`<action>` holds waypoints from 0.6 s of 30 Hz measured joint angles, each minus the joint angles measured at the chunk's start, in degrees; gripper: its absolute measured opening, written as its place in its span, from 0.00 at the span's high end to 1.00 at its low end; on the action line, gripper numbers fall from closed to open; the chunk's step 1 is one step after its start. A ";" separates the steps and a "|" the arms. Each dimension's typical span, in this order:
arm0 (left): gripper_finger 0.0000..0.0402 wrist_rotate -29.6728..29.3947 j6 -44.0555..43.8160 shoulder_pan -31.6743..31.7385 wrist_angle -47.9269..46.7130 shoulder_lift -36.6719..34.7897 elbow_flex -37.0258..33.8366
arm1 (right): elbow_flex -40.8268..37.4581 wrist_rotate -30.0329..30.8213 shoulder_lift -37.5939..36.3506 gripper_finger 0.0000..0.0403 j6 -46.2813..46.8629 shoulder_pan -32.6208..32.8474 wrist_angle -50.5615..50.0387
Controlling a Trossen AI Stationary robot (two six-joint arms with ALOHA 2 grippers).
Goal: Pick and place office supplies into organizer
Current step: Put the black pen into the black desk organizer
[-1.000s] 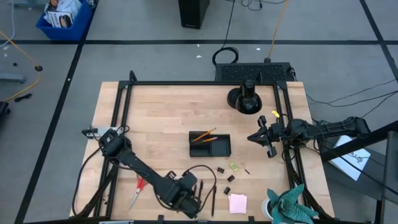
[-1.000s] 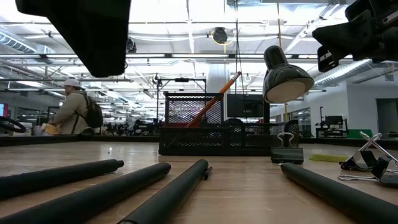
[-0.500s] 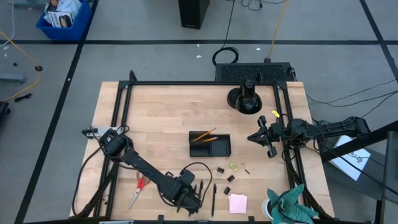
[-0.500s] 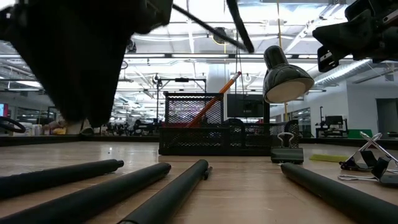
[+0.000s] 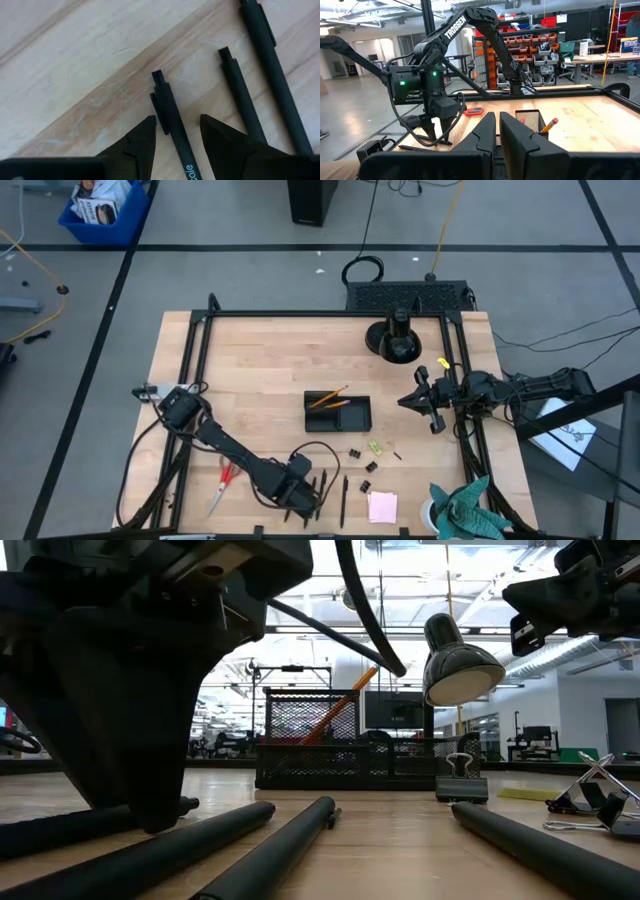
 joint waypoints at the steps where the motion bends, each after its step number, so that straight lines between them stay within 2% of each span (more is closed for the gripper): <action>1: 0.60 0.15 0.18 0.00 0.49 0.00 -0.60 | -0.01 -0.01 -0.02 0.95 0.46 -0.01 -0.01; 6: 0.63 0.12 0.82 -0.11 2.62 -0.17 -2.65 | -0.02 -0.03 0.00 0.95 1.80 0.00 -0.90; 14: 0.88 0.19 4.57 -0.14 3.72 -0.15 -2.86 | 0.00 -0.05 0.00 0.95 1.84 0.00 -2.49; 18: 0.97 -4.54 8.95 -0.77 4.65 -0.10 -2.91 | 0.00 -0.10 -0.02 0.95 2.87 0.00 -3.17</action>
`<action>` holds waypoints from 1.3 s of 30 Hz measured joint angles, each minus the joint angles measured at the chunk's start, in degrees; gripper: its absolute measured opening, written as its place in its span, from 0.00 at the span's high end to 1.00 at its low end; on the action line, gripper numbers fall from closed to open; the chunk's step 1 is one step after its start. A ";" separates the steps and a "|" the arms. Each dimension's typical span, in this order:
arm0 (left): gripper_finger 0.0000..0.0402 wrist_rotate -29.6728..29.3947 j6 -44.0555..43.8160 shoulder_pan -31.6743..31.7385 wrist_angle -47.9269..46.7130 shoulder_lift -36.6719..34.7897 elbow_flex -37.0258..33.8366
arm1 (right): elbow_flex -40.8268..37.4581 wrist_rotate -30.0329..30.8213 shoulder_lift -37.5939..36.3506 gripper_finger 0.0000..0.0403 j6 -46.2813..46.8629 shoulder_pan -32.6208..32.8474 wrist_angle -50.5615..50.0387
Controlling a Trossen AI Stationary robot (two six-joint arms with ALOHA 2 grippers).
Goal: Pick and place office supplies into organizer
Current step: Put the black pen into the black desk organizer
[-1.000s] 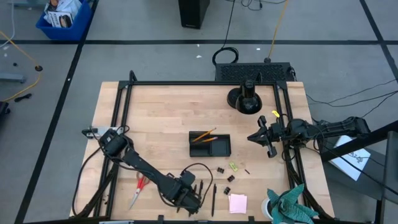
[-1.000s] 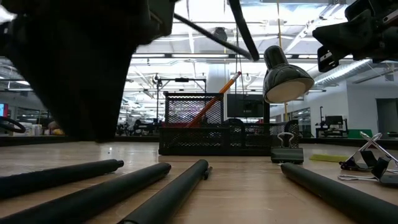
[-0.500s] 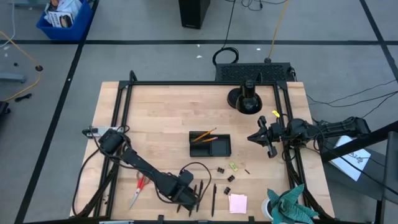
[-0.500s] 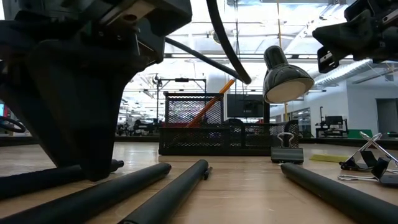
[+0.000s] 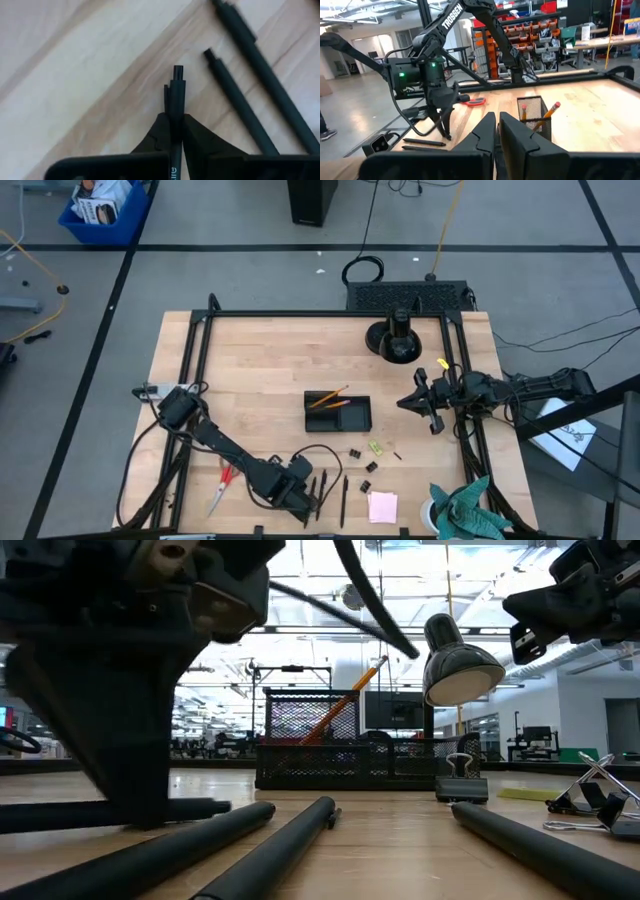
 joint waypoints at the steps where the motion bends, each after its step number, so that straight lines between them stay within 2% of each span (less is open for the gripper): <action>1: 0.97 -1.46 1.11 -0.21 0.39 0.08 -0.01 | 0.00 0.00 0.02 0.95 0.18 0.00 -0.31; 7: 0.90 -5.22 4.67 -0.53 1.72 0.22 -0.14 | 0.00 -1.51 0.00 0.95 0.24 -0.02 -1.35; 12: 0.92 -10.28 5.51 -1.60 1.87 -1.66 -0.30 | -0.01 -1.51 0.01 0.95 0.25 0.00 -1.26; 17: 0.97 -19.90 6.74 -2.46 1.30 -4.95 -0.41 | 0.00 -1.68 0.00 0.95 1.90 0.00 -1.31; 23: 0.94 -33.20 10.98 -4.49 1.74 -9.84 -0.40 | -0.01 -1.73 0.00 0.95 2.42 0.00 -0.88; 26: 0.95 -42.27 17.04 -4.78 2.09 -13.42 -0.23 | -0.02 -2.33 0.00 0.95 2.95 0.00 -0.89; 31: 0.96 -51.21 29.75 -3.65 7.53 -18.20 -0.25 | -0.02 -2.92 0.00 0.95 2.97 0.00 -0.02; 35: 0.94 -51.32 47.00 -1.36 16.78 -21.13 -0.12 | 0.00 -2.97 0.02 0.95 2.97 0.00 1.05; 39: 0.96 -46.28 61.84 2.24 25.46 -23.60 -0.16 | -0.01 -2.99 0.02 0.95 2.97 0.00 1.02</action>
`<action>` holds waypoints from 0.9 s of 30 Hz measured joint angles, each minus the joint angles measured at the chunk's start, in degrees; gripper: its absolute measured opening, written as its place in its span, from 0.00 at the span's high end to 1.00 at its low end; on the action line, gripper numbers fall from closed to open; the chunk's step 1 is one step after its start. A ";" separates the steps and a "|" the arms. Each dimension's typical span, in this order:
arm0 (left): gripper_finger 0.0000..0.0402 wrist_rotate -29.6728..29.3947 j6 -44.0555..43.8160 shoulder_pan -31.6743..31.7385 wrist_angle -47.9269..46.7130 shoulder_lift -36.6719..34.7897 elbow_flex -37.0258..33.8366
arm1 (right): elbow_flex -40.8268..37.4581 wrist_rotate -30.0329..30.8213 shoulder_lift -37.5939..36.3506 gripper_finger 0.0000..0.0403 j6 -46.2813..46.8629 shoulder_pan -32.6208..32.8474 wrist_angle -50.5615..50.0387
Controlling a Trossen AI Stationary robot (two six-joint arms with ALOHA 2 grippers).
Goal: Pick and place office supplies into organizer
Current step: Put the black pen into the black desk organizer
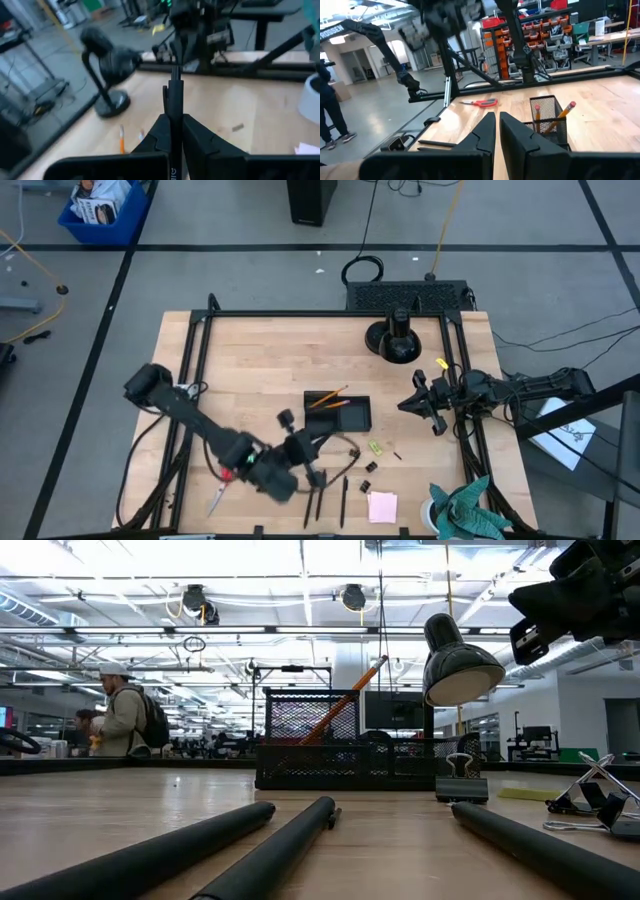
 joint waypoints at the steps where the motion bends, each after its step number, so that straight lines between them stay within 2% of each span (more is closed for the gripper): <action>1: 0.97 1.55 3.50 1.18 2.29 -0.70 0.00 | 0.01 0.00 0.00 0.95 0.00 0.00 0.05; 4: 0.98 8.44 12.61 5.43 7.52 -2.18 0.02 | 0.01 -0.02 -0.01 0.95 0.10 0.00 0.78; 7: 0.96 17.74 19.32 10.00 10.32 -2.07 -0.01 | 0.00 -0.02 -0.02 0.95 0.66 0.00 1.43; 11: 0.95 29.46 23.80 15.93 17.66 -1.03 -3.91 | 0.00 -0.09 0.00 0.95 1.31 0.00 1.41; 15: 0.98 34.24 24.92 20.15 29.62 -1.36 -12.55 | -0.01 -2.66 0.00 0.95 1.53 0.04 1.53; 19: 0.97 39.67 25.76 23.04 43.78 -3.77 -22.52 | -0.01 -4.54 0.00 0.95 1.99 0.07 2.64; 21: 0.96 40.53 25.80 24.18 49.34 -4.67 -27.66 | 0.00 -4.52 -0.03 0.95 1.99 0.07 3.03; 25: 0.97 43.90 24.04 26.87 58.75 -5.81 -34.74 | 0.01 -4.52 0.00 0.95 1.97 0.07 2.98; 27: 0.98 44.93 22.97 28.01 59.44 -5.89 -36.62 | 0.00 -4.48 -0.02 0.95 1.95 0.07 3.07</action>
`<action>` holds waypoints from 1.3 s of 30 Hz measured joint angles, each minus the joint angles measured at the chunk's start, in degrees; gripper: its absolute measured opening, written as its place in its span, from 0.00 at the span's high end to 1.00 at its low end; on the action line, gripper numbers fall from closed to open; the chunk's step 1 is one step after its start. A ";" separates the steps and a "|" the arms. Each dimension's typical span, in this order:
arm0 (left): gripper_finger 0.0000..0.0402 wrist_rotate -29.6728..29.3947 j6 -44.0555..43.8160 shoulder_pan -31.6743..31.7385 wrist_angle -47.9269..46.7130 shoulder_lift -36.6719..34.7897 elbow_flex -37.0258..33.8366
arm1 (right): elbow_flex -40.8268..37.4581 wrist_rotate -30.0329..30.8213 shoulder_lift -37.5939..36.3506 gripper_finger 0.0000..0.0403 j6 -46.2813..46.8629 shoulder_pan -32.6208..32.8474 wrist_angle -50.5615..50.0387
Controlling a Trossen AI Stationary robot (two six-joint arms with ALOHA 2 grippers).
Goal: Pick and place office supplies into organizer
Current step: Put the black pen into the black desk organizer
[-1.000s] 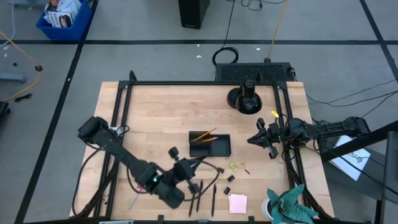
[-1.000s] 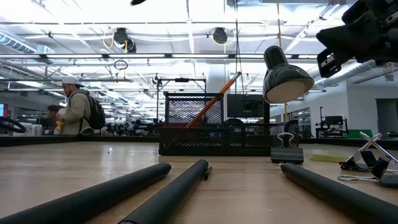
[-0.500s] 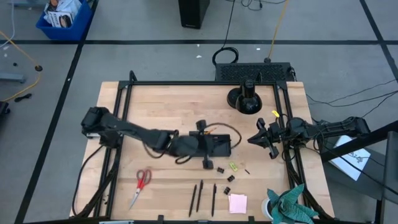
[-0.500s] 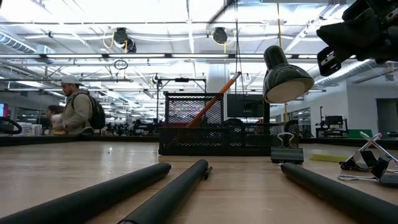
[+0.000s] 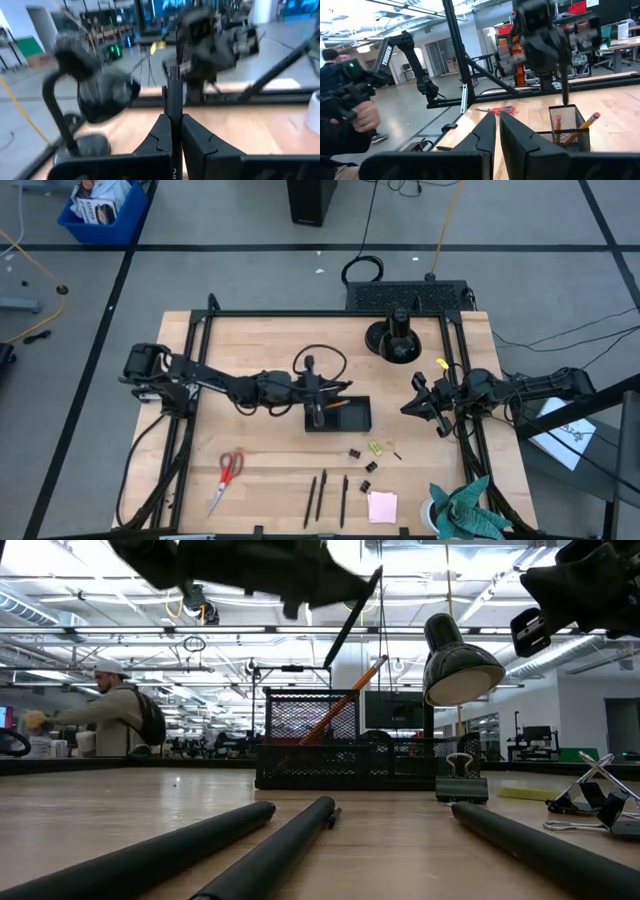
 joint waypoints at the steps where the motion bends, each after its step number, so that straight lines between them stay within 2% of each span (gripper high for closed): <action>1: 0.98 0.13 -0.17 0.48 -0.46 0.12 -0.62 | 0.01 0.00 0.02 0.95 -0.26 0.00 0.00; 7: 0.95 2.47 -2.21 2.97 -0.26 0.18 -4.66 | 0.02 0.07 0.13 0.95 -0.46 -0.02 0.71; 13: 0.98 2.78 -4.73 2.94 -0.12 0.18 -8.16 | 0.00 0.17 0.13 0.95 -0.85 -0.02 1.96; 18: 0.95 2.55 -5.36 2.33 4.35 0.18 -11.24 | 0.00 0.28 0.11 0.95 -0.90 -0.02 2.62; 21: 0.94 2.32 -5.91 1.86 4.02 0.18 -11.53 | 0.00 0.35 0.13 0.95 -1.02 -0.02 2.58; 27: 0.98 1.04 -7.19 1.08 5.58 0.30 -11.51 | 0.02 2.30 0.13 0.95 -1.86 -0.05 3.10; 33: 0.93 0.60 -8.99 0.92 5.90 4.67 -11.24 | 0.00 3.19 0.13 0.95 -1.80 -0.07 3.66; 39: 0.92 0.50 -9.35 0.95 7.25 6.89 -10.75 | 0.00 3.19 0.11 0.95 -1.93 -0.07 4.34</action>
